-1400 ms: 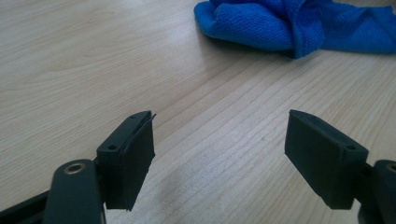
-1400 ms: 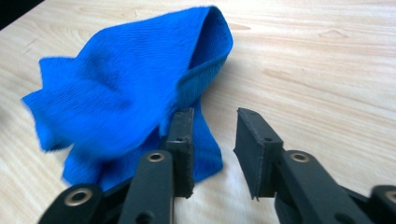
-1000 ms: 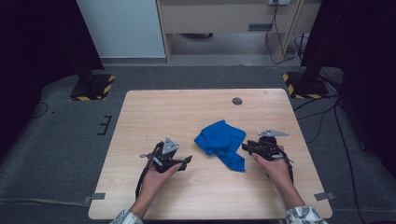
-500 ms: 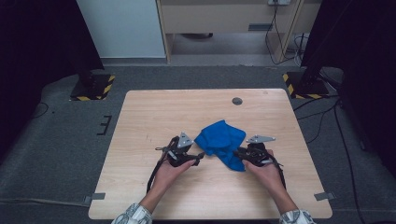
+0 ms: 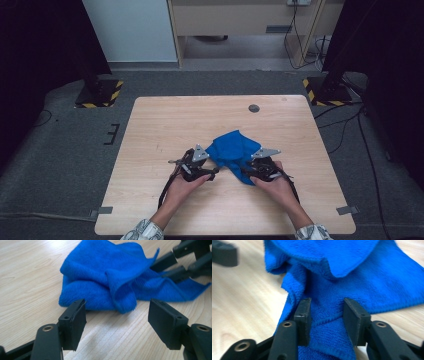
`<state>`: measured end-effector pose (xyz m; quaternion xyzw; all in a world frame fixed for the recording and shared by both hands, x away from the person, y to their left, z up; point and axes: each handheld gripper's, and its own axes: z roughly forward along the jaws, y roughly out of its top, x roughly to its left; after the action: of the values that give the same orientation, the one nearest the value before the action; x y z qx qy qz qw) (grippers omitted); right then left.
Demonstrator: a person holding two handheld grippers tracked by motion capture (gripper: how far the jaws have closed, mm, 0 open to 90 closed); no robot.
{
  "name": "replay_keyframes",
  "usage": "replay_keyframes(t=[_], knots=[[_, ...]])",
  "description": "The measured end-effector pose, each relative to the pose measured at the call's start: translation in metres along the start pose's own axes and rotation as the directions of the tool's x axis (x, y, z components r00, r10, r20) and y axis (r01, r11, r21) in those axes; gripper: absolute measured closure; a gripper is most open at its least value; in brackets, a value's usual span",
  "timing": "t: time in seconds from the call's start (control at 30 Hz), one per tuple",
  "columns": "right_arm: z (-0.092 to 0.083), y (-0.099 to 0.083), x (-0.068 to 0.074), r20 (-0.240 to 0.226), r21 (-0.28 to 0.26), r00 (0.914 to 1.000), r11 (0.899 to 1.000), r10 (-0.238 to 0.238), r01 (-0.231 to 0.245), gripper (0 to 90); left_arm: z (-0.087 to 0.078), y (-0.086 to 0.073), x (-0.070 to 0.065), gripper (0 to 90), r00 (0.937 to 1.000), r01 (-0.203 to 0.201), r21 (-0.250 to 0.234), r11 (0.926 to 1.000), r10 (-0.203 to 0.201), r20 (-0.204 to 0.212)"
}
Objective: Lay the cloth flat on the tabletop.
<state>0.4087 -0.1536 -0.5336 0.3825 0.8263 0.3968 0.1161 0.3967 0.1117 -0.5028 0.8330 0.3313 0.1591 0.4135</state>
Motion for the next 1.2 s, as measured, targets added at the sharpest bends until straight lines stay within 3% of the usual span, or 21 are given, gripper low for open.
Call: replay_keyframes(t=[0.27, 0.5, 0.6, 0.7, 0.77, 0.9, 1.0, 1.13, 1.2], knots=[[0.002, 0.001, 0.012, -0.077, 0.017, 0.9956, 0.998, -0.053, 0.054, 65.7, -0.007, -0.001, 0.001, 30.5, 1.0, -0.005, -0.017, 0.9998, 0.005, -0.004], [0.002, 0.001, 0.013, -0.078, 0.018, 0.9954, 0.998, -0.056, 0.058, 66.5, 0.005, -0.004, 0.006, 33.2, 1.0, 0.005, 0.003, 1.0, -0.005, -0.006], [0.002, 0.001, 0.013, -0.077, 0.014, 0.9956, 0.998, -0.053, 0.055, 66.5, 0.011, -0.005, 0.007, 40.5, 1.0, -0.005, 0.006, 1.0, 0.005, -0.008], [0.002, 0.001, 0.013, -0.078, 0.016, 0.9958, 0.999, -0.049, 0.05, 66.5, 0.015, -0.003, 0.008, 58.6, 0.9997, -0.022, -0.018, 0.9996, 0.023, 0.007], [0.002, 0.001, 0.014, -0.075, 0.018, 0.9961, 0.999, -0.045, 0.047, 67.0, 0.016, -0.003, 0.011, 69.2, 0.9993, -0.012, -0.026, 0.9996, 0.012, 0.035], [0.001, 0.001, 0.013, -0.073, 0.022, 0.9963, 0.999, -0.046, 0.047, 68.1, 0.014, -0.005, 0.011, 87.4, 0.9975, -0.031, -0.017, 0.9994, 0.032, 0.064], [0.0, 0.001, 0.013, -0.063, 0.029, 0.9967, 0.998, -0.051, 0.053, 70.3, 0.008, -0.005, 0.011, 87.9, 0.9973, -0.01, -0.016, 0.9998, 0.011, 0.072], [-0.002, 0.002, 0.011, -0.066, 0.046, 0.9965, 0.997, -0.051, 0.054, 72.6, -0.007, -0.006, 0.008, 88.0, 0.9966, -0.044, 0.004, 0.999, 0.043, 0.07], [-0.003, 0.002, 0.009, -0.067, 0.059, 0.9969, 0.997, -0.041, 0.045, 73.1, -0.014, -0.009, 0.009, 87.9, 0.9968, -0.04, 0.004, 0.9992, 0.04, 0.07]])
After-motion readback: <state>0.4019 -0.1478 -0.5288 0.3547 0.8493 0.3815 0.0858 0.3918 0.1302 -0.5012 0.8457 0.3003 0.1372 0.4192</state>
